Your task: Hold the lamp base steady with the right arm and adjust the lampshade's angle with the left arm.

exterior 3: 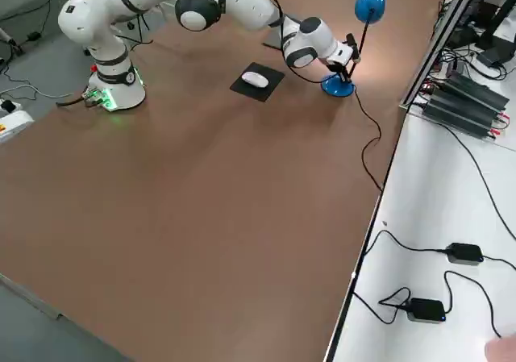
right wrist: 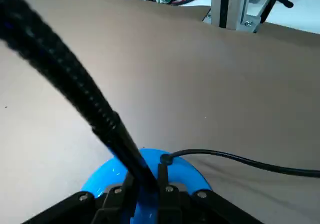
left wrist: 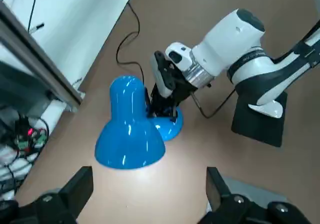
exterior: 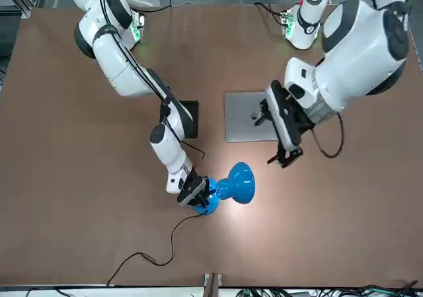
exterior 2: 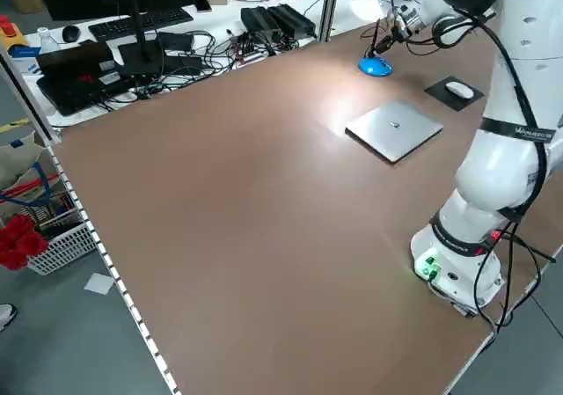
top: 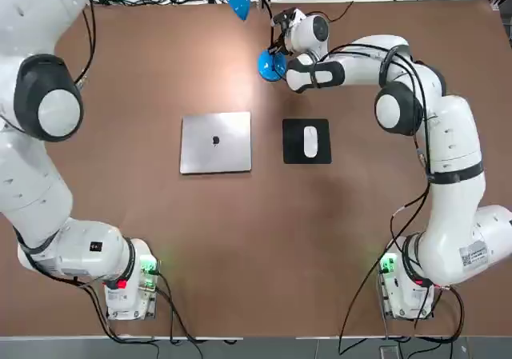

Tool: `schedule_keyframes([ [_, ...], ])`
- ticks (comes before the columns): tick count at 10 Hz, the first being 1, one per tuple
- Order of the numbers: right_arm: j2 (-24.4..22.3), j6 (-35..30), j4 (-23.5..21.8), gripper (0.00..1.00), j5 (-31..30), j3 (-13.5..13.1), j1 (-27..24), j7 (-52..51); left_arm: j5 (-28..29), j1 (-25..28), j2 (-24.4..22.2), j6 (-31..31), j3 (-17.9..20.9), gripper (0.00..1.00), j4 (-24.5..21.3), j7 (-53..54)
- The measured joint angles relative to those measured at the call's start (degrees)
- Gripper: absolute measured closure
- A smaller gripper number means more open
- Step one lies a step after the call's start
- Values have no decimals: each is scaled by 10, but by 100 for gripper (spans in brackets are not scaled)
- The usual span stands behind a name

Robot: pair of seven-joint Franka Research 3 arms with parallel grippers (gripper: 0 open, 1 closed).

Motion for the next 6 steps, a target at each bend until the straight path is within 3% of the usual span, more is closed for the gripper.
schedule_keyframes([
  [3, 0, 1, 1, 78, 0, -6, 5, 0, 0, -5, 38, 51, -14, 0, 7, 57],
  [6, 0, 2, 3, 78, 0, -11, 8, 0, -9, -4, 71, 60, -15, 0, 40, 66],
])
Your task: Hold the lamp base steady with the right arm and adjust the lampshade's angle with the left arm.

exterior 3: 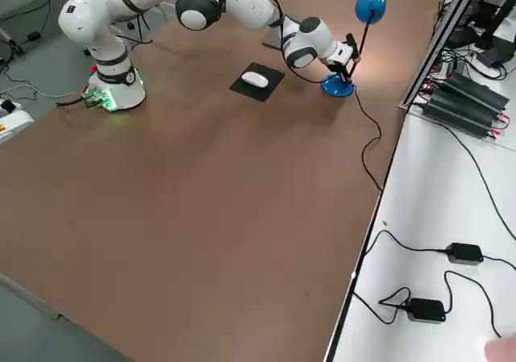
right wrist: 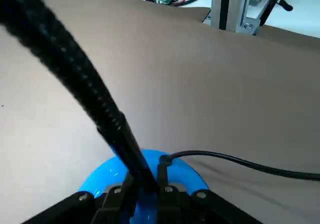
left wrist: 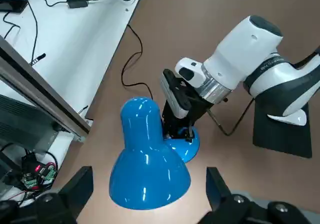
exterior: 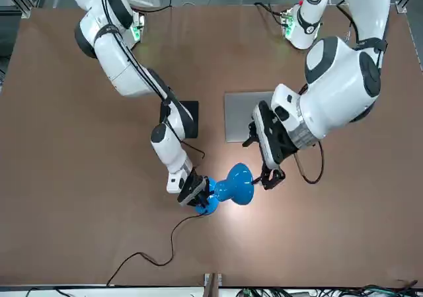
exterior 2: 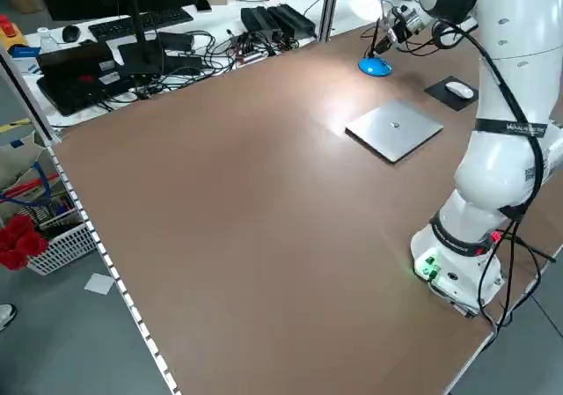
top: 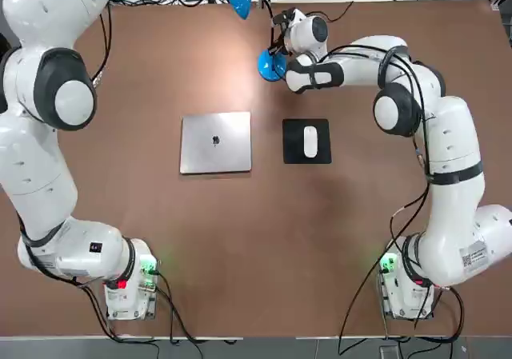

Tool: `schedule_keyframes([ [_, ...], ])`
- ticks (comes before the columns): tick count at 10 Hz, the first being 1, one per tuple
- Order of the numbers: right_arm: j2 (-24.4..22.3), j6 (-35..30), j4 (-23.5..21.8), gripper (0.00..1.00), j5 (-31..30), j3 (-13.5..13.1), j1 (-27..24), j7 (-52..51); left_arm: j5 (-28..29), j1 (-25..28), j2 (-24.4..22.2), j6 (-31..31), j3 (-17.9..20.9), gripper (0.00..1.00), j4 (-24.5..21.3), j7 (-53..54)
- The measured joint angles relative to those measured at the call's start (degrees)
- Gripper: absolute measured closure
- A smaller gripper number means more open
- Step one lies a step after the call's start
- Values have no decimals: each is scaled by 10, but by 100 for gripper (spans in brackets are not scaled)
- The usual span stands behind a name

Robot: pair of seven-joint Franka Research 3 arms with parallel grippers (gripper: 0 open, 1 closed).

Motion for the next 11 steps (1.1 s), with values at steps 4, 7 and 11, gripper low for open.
schedule_keyframes([
  [4, 0, 2, 2, 78, 0, -7, 5, 0, -27, 0, 26, 42, 0, 0, 6, 4],
  [7, 2, 6, 2, 78, 0, -10, 7, 0, -35, -10, 57, 84, -5, 0, 6, 5],
  [11, 2, 9, 2, 78, 0, -15, 10, 0, -35, -32, 83, 114, -8, 0, 6, 20],
])
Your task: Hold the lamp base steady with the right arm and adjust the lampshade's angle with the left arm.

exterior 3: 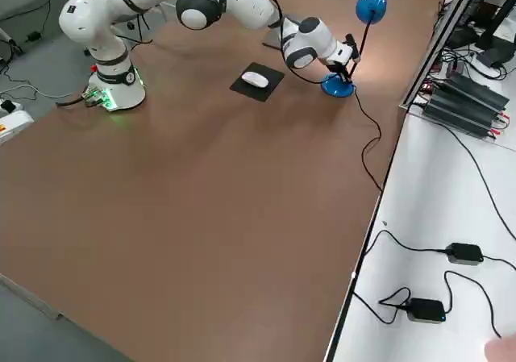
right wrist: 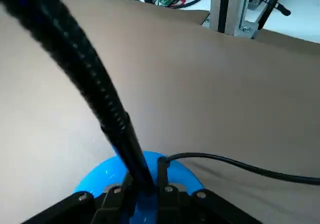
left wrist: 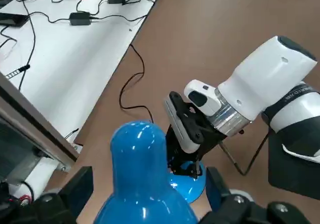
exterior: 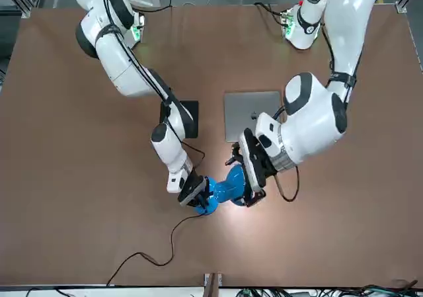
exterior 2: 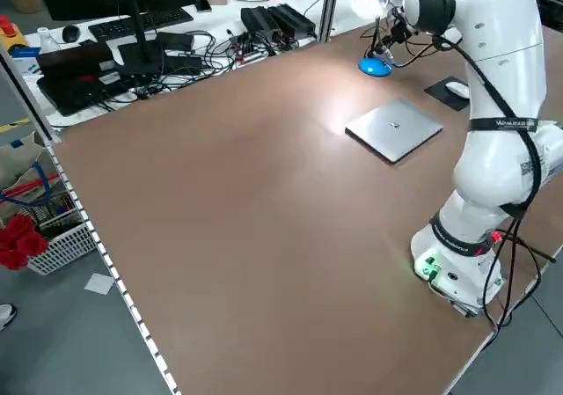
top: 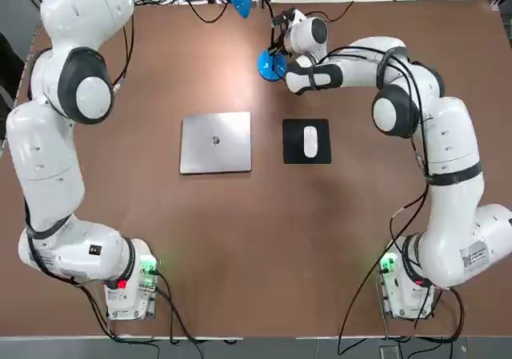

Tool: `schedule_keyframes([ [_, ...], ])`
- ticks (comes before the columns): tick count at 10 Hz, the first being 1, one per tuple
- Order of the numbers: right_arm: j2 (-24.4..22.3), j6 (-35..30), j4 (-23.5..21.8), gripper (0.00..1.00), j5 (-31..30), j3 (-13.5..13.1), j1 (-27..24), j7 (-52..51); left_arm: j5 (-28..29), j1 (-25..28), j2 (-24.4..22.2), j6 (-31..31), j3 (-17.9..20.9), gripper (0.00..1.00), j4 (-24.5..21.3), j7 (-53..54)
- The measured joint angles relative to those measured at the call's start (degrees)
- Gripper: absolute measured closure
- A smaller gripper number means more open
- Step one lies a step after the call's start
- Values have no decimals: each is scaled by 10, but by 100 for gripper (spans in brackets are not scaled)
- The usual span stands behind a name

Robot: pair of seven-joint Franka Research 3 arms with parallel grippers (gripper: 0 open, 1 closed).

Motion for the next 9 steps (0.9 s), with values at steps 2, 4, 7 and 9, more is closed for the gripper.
schedule_keyframes([
  [2, 0, 1, 0, 78, 0, -2, 1, 0, 0, -5, 9, 7, 0, 0, 0, 9],
  [4, 0, 1, 0, 78, 0, -3, 2, 0, 0, -7, 14, 14, 0, 0, 0, 12],
  [7, 0, 3, 0, 78, 0, -6, 4, 0, 0, -7, 22, 22, 0, 0, 0, 13],
  [9, 0, 3, 0, 78, 0, -7, 5, 0, 0, -9, 26, 39, 0, 0, 0, 14],
])
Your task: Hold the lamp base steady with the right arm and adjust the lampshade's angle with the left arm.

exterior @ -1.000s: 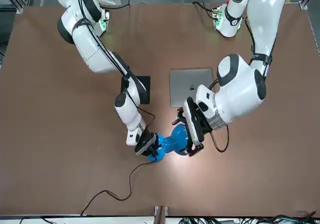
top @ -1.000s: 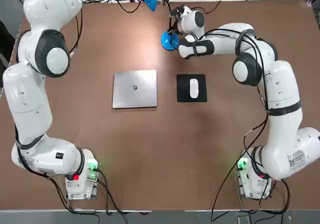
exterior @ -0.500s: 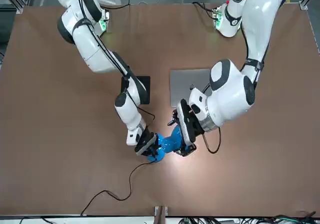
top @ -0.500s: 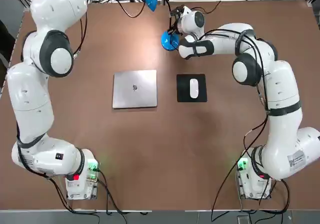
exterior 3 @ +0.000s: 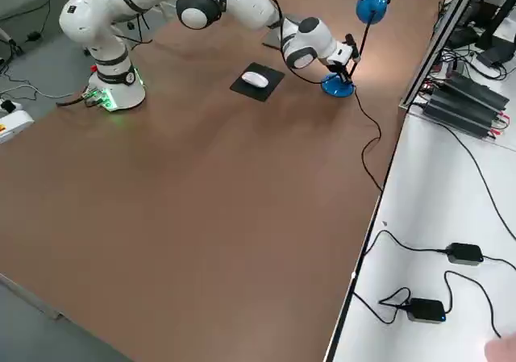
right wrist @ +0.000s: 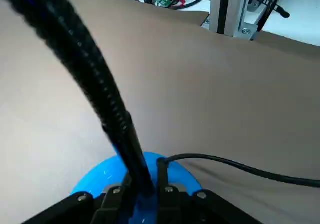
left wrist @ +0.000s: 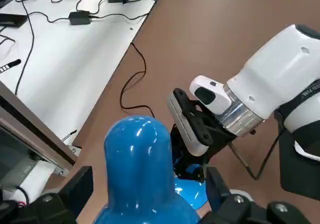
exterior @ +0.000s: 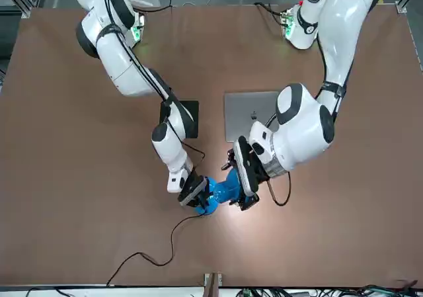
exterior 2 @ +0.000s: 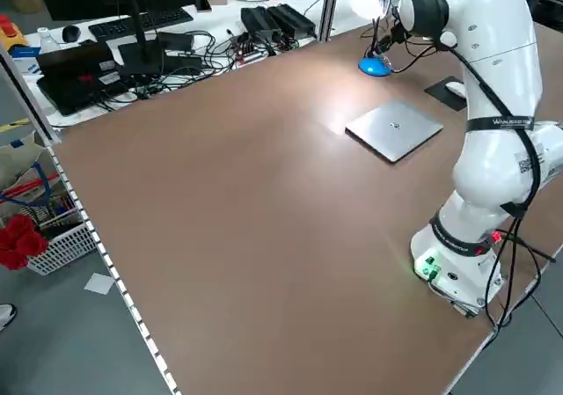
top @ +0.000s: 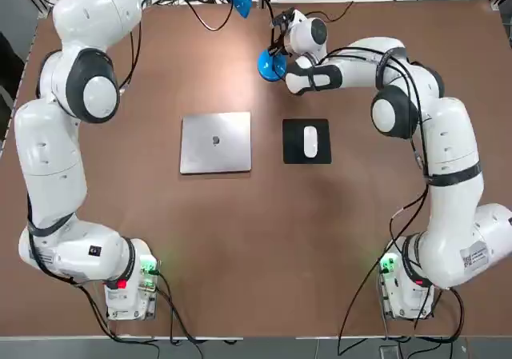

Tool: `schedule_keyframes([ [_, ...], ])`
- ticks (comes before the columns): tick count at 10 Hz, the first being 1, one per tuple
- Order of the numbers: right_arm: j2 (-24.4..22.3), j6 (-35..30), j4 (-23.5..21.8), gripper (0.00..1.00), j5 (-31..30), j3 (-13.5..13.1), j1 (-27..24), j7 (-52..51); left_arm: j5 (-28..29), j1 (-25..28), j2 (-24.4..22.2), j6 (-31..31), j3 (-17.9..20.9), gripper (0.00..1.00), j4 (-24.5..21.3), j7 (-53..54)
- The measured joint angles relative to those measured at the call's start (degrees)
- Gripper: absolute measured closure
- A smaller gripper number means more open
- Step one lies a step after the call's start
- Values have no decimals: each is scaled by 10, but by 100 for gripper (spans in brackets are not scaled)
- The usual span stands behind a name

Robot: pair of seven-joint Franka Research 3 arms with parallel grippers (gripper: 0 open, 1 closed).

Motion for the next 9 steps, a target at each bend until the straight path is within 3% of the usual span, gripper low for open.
schedule_keyframes([
  [6, 0, 1, 0, 78, 0, -1, 1, 0, 0, -9, 19, 38, 0, 2, 0, 0],
  [9, 0, 1, 0, 78, 0, -2, 1, 0, 0, -9, 24, 42, 0, 10, 0, 0],
])
